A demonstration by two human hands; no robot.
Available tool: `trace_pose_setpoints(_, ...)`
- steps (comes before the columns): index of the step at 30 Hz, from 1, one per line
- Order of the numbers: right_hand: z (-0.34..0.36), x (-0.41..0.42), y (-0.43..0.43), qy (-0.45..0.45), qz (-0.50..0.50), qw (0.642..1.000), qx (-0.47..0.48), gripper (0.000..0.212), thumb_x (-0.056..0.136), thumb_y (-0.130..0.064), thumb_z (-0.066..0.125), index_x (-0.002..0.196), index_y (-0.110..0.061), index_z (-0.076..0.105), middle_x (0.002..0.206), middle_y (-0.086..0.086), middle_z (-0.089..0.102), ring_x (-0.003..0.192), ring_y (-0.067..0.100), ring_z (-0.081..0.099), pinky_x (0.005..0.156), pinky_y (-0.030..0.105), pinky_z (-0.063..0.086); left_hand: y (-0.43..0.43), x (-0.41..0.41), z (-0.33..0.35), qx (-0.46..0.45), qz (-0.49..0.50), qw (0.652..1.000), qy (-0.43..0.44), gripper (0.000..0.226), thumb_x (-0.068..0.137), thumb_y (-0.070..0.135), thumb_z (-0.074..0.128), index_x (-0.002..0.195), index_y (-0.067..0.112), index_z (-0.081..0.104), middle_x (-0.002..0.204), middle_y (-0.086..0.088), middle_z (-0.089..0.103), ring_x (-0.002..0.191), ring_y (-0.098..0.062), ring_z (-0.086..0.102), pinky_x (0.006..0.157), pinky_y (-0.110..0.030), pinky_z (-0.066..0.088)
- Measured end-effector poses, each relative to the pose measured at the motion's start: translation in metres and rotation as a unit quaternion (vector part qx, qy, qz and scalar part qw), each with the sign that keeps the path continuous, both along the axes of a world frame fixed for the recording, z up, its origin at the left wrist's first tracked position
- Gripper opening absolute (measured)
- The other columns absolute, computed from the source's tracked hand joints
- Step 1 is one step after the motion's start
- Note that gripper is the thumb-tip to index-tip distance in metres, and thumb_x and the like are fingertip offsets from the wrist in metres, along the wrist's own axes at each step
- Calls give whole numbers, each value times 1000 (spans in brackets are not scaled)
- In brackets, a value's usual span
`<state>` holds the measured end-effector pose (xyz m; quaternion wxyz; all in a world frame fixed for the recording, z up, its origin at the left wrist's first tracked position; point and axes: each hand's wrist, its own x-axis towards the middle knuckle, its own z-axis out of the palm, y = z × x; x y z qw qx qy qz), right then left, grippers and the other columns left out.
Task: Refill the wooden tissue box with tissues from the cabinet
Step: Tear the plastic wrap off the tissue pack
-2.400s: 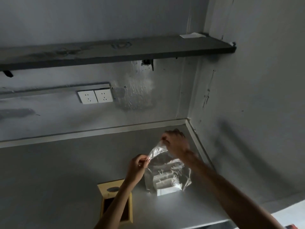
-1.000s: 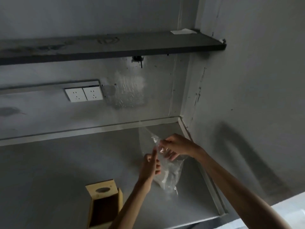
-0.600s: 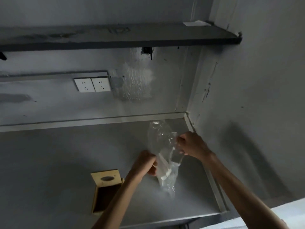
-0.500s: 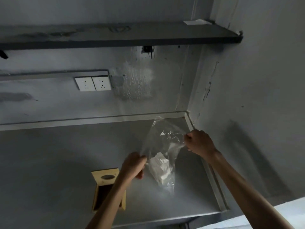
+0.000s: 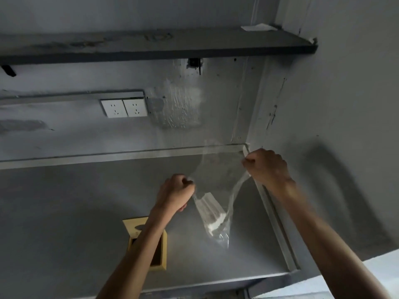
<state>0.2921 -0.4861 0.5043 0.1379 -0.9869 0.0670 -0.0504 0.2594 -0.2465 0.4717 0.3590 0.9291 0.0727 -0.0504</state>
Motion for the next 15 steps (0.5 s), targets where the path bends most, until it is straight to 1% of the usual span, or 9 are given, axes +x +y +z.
trace_pose_setpoints(2, -4, -4, -6, 40, 9, 999, -10, 32, 88, -41, 52, 76, -16, 69, 74, 4, 68, 69, 27, 60, 63, 28, 42, -2, -8, -6, 30, -31, 999, 32, 34, 83, 31, 46, 64, 6, 61, 52, -11, 69, 45, -21, 67, 60, -28, 57)
trace_pose_setpoints(4, -18, -7, -7, 121, 16, 992, -25, 35, 86, -45, 53, 88, -15, 71, 88, 7, 72, 81, 28, 66, 70, 31, 46, -4, -17, -17, 48, -64, 993, 92, 33, 84, 31, 49, 67, 7, 64, 60, -12, 72, 52, -22, 71, 65, -31, 60)
trace_pose_setpoints(6, -29, -14, -9, 169, 1, 985, -17, 36, 85, -45, 55, 95, -13, 70, 100, 11, 71, 93, 31, 67, 76, 33, 47, -6, -25, -25, 41, -62, 991, 114, 32, 82, 34, 51, 68, 8, 64, 63, -12, 73, 53, -23, 71, 65, -34, 61)
trace_pose_setpoints(8, -18, -19, -12, 138, 9, 990, -7, 31, 84, -42, 56, 94, -15, 67, 103, 10, 69, 96, 31, 65, 76, 33, 46, -10, -26, -25, 17, -58, 992, 107, 35, 81, 36, 49, 68, 7, 64, 63, -12, 73, 49, -23, 70, 59, -33, 61)
trace_pose_setpoints(10, 14, -27, -6, 21, 42, 999, -8, 21, 88, -39, 55, 91, -20, 63, 102, 7, 70, 96, 30, 65, 75, 34, 46, -15, -24, -19, -2, -62, 993, 100, 41, 85, 34, 47, 68, 2, 67, 64, -15, 73, 46, -23, 68, 51, -26, 57)
trace_pose_setpoints(11, 31, -31, 1, -51, 59, 997, 5, 18, 90, -36, 55, 94, -21, 65, 99, 4, 72, 94, 28, 67, 75, 34, 47, -18, -24, -16, -7, -63, 993, 98, 43, 86, 31, 45, 68, -1, 68, 63, -16, 73, 46, -23, 67, 49, -24, 56)
trace_pose_setpoints(12, 48, -34, 12, -90, 83, 992, 23, 18, 91, -32, 55, 96, -22, 69, 96, 1, 73, 92, 26, 68, 75, 33, 49, -21, -24, -14, -13, -60, 993, 97, 44, 87, 27, 43, 67, -3, 68, 63, -17, 73, 45, -24, 67, 48, -25, 56)
trace_pose_setpoints(13, 61, -38, 25, -87, 115, 989, 32, 18, 92, -29, 55, 95, -24, 72, 93, -1, 74, 89, 23, 69, 75, 32, 50, -22, -25, -13, -20, -55, 993, 98, 43, 86, 23, 42, 67, -5, 68, 62, -18, 72, 44, -23, 66, 48, -28, 58)
trace_pose_setpoints(15, 62, -38, 51, 33, 208, 978, -1, 19, 90, -23, 56, 95, -21, 74, 91, -2, 74, 87, 19, 69, 74, 28, 52, -25, -25, -13, -26, -48, 993, 108, 42, 83, 20, 41, 66, -6, 69, 61, -17, 72, 47, -25, 68, 49, -30, 59)
